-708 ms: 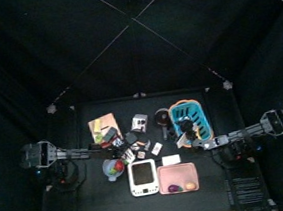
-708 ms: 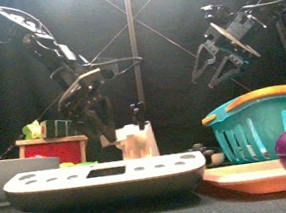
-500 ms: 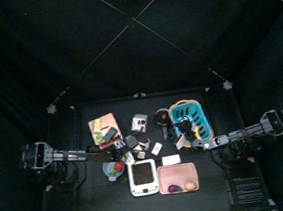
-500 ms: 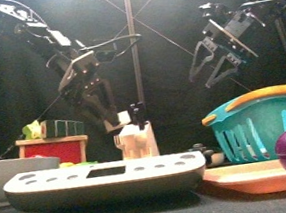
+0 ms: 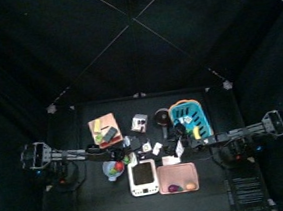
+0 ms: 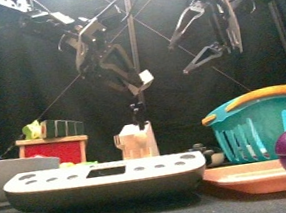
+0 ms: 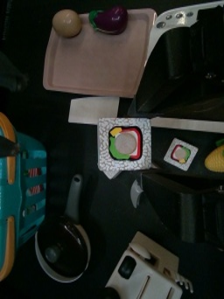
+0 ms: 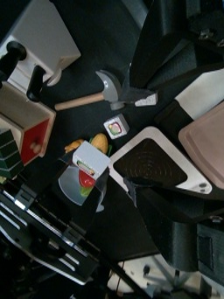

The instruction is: Hand over sushi piece

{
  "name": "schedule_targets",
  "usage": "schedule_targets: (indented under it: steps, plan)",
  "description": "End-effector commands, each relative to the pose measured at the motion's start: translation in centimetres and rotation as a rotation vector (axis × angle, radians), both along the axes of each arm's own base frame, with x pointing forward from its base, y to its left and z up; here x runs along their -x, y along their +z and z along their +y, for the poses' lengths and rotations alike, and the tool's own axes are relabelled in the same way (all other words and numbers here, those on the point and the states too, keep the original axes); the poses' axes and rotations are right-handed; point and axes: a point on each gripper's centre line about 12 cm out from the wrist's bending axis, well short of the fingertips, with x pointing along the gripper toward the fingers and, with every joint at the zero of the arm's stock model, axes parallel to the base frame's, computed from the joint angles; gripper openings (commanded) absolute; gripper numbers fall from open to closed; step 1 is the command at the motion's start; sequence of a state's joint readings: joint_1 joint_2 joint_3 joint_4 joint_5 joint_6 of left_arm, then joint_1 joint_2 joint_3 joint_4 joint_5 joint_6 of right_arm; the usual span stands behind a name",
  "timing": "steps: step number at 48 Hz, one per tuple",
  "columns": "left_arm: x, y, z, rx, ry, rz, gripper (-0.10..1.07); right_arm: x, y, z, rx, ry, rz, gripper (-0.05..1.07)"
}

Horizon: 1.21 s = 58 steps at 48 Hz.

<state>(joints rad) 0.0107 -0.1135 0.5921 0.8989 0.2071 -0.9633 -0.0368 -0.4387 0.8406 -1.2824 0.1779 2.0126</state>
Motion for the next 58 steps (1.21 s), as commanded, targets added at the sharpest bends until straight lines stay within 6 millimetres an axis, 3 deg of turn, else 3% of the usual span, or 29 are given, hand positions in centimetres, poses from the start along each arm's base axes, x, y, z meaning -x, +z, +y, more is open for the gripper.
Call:
schedule_targets:
  steps: [1, 25, 58]
  plan:
    - [-0.7, 1.4, 0.2, -0.031, -0.015, -0.039, 0.75, -0.2, 1.0, -0.2, -0.06, 0.034, -0.056, 0.98]
    - [-2.6, 2.8, 0.3, -0.068, -0.035, -0.08, 0.75, -2.0, -0.5, -2.4, -0.192, 0.036, -0.068, 0.98]
    - [-4.2, 1.9, 0.3, -0.066, -0.04, -0.065, 0.75, -2.8, -0.7, -2.9, -0.186, 0.036, -0.061, 0.97]
